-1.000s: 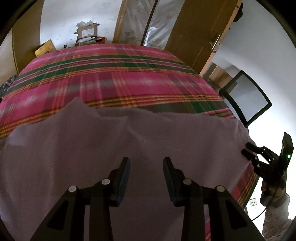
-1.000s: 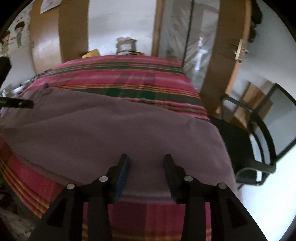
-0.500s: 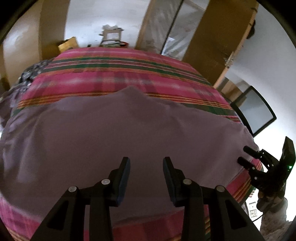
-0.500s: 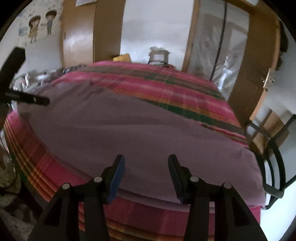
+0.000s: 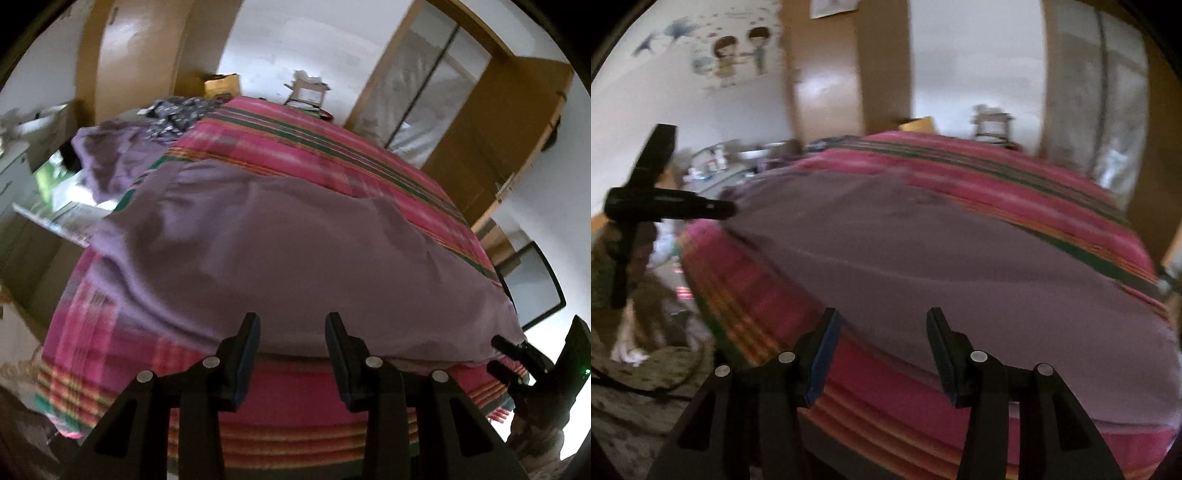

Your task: Fold clothes

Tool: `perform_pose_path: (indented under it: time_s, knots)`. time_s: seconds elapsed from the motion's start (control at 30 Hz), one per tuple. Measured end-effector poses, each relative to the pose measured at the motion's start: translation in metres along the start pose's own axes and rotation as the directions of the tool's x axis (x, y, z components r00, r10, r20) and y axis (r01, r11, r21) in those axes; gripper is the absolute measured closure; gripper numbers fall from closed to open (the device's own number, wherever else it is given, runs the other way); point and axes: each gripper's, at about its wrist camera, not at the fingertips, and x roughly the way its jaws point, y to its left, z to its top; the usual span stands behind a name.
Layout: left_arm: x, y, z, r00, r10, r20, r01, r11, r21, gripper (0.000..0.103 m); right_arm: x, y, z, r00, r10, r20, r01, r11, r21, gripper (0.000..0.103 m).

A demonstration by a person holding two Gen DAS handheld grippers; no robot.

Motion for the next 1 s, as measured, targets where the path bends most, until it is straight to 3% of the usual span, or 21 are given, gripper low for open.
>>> perform_pose_path:
  time_s: [0.13, 0.33, 0.4, 0.5, 0.7, 0.87, 1.0]
  knots:
    - [0.000, 0.006, -0.007, 1.000, 0.003, -0.009, -0.003, 1.000, 0.000, 0.066, 0.024, 0.010, 0.010, 0.984, 0.177, -0.038, -0.174, 0.982, 0.071, 0.053]
    - [-0.011, 0.014, -0.015, 1.000, 0.000, 0.013, 0.000, 1.000, -0.004, 0.066, 0.045, 0.019, 0.016, 0.965, 0.247, -0.085, -0.240, 0.966, 0.092, 0.053]
    - [-0.012, 0.017, -0.015, 1.000, 0.004, 0.019, -0.003, 1.000, -0.014, 0.066, 0.048, 0.023, 0.018, 0.974, 0.211, -0.084, -0.204, 0.976, 0.079, 0.053]
    - [-0.014, 0.021, -0.015, 1.000, 0.006, 0.026, -0.006, 1.000, -0.021, 0.066, 0.045, 0.030, 0.022, 0.996, 0.083, -0.027, -0.083, 0.996, 0.020, 0.052]
    - [-0.005, 0.029, -0.006, 1.000, -0.004, 0.026, 0.006, 0.999, -0.052, 0.066, 0.065, 0.053, 0.026, 0.997, 0.049, -0.057, -0.054, 0.995, -0.086, 0.052]
    - [0.004, 0.034, -0.008, 0.999, 0.031, -0.032, -0.032, 0.999, -0.042, 0.066, 0.069, 0.057, 0.019, 0.990, 0.087, -0.112, -0.094, 0.993, -0.068, 0.052]
    - [-0.001, 0.040, -0.007, 1.000, 0.026, -0.015, -0.027, 0.998, -0.055, 0.066, 0.058, 0.059, 0.026, 0.991, 0.095, -0.098, -0.103, 0.991, -0.080, 0.052]
